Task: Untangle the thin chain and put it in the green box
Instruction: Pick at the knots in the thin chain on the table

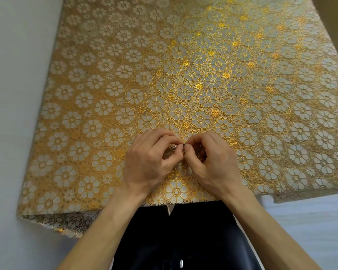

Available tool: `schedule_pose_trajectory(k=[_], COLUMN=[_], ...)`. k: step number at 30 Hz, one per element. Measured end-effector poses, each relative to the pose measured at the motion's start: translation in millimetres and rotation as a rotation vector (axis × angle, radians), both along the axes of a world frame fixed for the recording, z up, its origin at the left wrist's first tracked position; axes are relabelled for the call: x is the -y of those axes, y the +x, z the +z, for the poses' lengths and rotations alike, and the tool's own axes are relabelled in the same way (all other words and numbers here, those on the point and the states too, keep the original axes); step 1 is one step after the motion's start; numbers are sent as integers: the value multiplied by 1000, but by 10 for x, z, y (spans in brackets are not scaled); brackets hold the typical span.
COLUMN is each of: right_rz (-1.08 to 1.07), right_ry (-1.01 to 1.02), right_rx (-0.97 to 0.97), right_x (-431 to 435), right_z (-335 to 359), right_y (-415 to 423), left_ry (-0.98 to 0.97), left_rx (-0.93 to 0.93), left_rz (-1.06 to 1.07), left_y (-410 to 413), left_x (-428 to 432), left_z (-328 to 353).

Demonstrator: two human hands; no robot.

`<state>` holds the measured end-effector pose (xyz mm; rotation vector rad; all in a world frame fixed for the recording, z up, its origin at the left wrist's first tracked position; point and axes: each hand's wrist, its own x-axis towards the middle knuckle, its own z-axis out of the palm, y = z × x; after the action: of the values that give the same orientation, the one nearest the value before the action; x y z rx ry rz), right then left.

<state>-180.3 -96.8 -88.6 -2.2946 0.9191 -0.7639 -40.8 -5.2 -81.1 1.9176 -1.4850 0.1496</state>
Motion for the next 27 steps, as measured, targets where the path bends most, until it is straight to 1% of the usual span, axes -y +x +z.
schedule_pose_trajectory(k=[2, 6, 17, 21, 27], right_rz=[12, 33, 17, -5, -8], right_ry=[-6, -28, 75, 180, 266], right_rx=[-17, -30, -28, 13, 118], right_x=[1, -2, -11, 16, 5], right_z=[1, 0, 63, 78, 112], right_y=[-3, -16, 0, -23, -24], left_ry=[8, 40, 76, 61, 88], left_rx=[-40, -190, -361, -505, -538], left_rz=[2, -19, -23, 24, 5], left_y=[0, 25, 19, 66, 73], left_x=[4, 14, 20, 3, 9], left_z=[0, 14, 80, 135, 139])
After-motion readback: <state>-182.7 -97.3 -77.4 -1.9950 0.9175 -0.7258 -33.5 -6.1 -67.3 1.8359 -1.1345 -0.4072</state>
